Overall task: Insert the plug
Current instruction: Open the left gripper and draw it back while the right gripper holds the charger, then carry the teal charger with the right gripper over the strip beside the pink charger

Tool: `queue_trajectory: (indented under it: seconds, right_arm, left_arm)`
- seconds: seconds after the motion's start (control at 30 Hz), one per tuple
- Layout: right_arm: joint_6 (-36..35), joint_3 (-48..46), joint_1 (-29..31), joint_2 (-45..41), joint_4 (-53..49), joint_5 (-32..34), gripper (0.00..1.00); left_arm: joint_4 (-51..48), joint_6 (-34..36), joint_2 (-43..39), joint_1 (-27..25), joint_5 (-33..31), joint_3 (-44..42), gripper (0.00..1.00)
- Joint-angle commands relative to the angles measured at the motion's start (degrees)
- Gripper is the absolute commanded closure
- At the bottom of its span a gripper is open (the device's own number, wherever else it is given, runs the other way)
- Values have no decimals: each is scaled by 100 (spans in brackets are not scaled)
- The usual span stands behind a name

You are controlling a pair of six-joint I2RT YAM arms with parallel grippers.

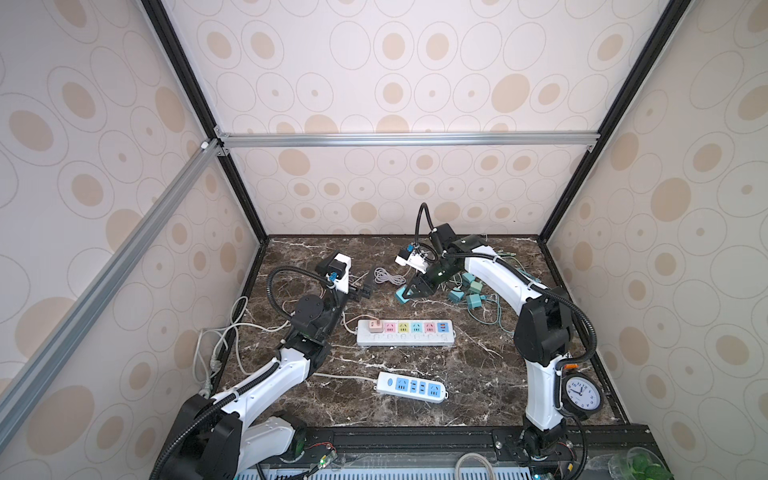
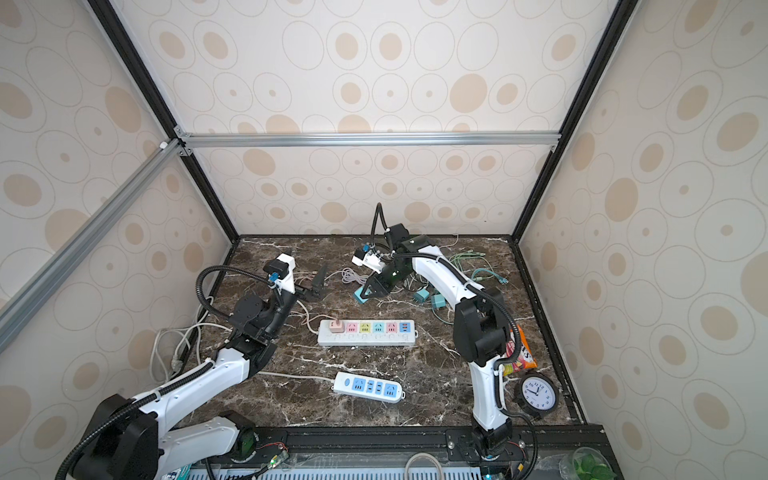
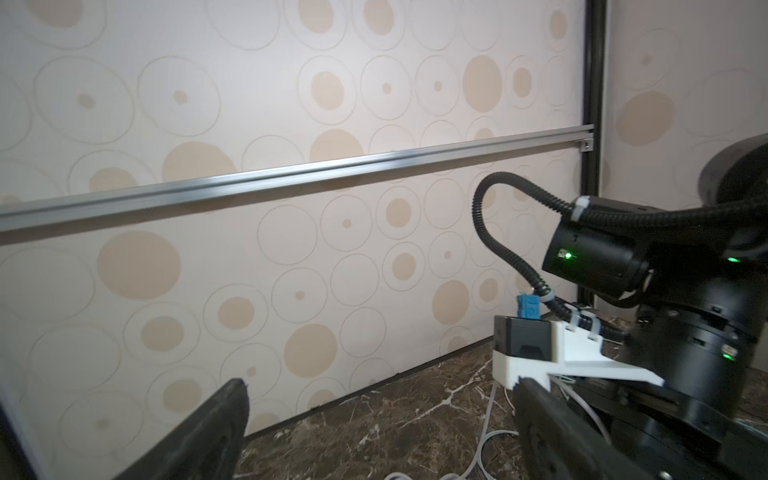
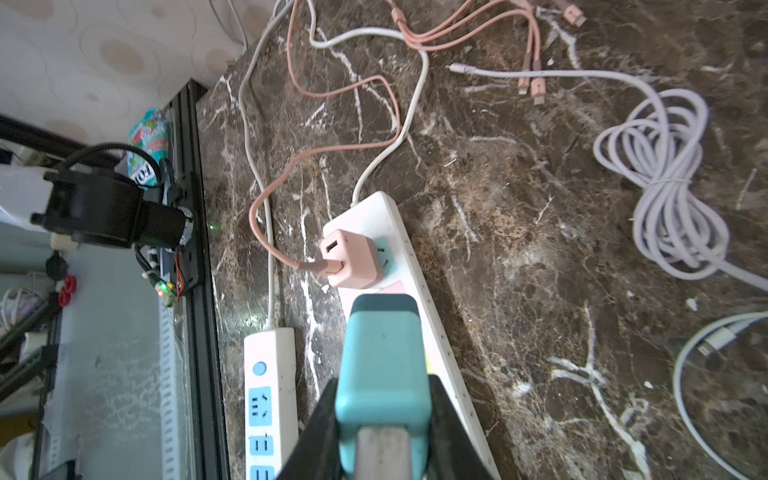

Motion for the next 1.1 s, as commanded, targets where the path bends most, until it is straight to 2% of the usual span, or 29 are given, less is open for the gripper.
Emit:
queue_trajectory:
  seconds: [0.0,0.07,0.17,0.23,0.5,0.9,1.07]
  right_arm:
    - [-990,215,210,89,-597,231,100]
    - [-1218,218,315,106,-691,423,100]
    - [-1498,281,467,172,-903,704,100]
    - [-1542,360,532,238,-1002,872,100]
    - [-1777,665,948,525,-1441,1878,100]
    - [-1823,823,1416,764,-1354,2676,100]
    - [-1959,989,1536,875,-1277,2819,100]
  left_arm:
    - [-680,-490,-229,14,-992,64,2]
    - [-1061,-642,-300,16,-1282,136,2]
    - [-1564,-1043,-445,14,-1334,183,2]
    - [-1690,-1212,-556,14,-1266,92,2]
    - [-2041,-1889,-912,14,-1838,-96,2]
    - [-2315,-1976,-962,16,-2181,-57,2]
    - [-2681,-2336,-1041,91,-2851,1,2]
